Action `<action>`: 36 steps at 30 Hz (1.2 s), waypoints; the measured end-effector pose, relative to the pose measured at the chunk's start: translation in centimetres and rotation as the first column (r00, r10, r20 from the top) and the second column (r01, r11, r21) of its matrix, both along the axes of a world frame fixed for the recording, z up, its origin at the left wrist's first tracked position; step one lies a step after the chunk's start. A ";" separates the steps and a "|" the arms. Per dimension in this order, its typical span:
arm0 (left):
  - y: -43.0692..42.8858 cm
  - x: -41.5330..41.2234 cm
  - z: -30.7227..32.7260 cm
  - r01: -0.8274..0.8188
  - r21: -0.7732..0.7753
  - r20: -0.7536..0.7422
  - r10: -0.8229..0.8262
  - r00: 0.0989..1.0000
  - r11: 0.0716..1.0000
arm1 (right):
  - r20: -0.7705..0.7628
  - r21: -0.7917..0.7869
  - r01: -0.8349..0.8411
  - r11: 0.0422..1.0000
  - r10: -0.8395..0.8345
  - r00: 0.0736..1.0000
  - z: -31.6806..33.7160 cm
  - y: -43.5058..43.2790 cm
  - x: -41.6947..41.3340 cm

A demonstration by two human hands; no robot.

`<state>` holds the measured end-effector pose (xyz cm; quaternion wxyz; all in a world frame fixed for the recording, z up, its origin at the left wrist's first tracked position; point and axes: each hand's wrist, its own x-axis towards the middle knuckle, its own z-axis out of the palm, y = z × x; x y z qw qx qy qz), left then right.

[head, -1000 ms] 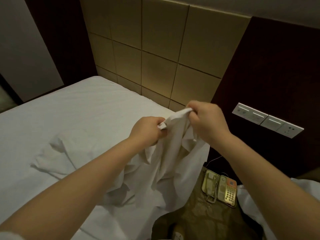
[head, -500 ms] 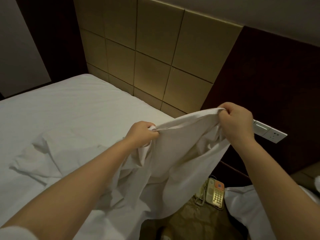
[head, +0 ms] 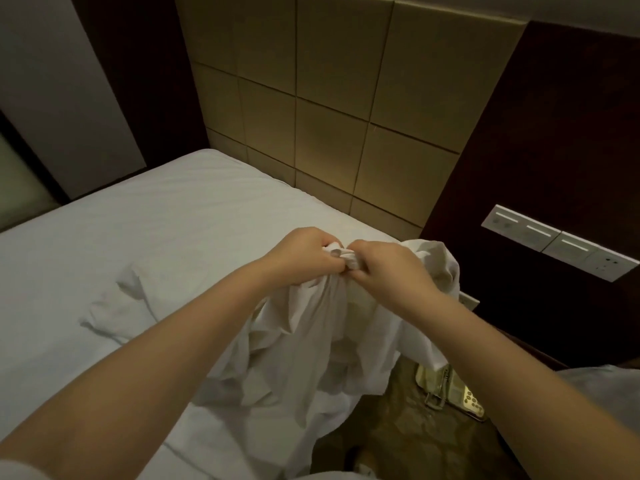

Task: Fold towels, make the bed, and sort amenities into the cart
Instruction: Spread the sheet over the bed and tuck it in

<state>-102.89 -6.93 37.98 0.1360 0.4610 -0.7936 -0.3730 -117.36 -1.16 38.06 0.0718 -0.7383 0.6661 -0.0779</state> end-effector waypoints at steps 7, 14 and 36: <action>-1.3 6.9 -0.5 -0.117 0.111 0.044 0.113 0.993 0.987 | 0.224 -0.007 0.241 0.970 -0.234 0.946 -1.6 -1.8 -2.2; 0.0 11.3 -1.2 -0.138 0.115 -0.044 0.144 0.989 0.984 | 0.434 0.116 -0.005 0.993 -0.046 0.900 -1.2 -1.2 2.6; 1.3 18.9 2.7 -0.172 -0.181 -0.088 0.158 0.983 0.968 | 0.707 -0.034 -0.080 0.996 0.080 0.703 -4.2 -0.4 18.0</action>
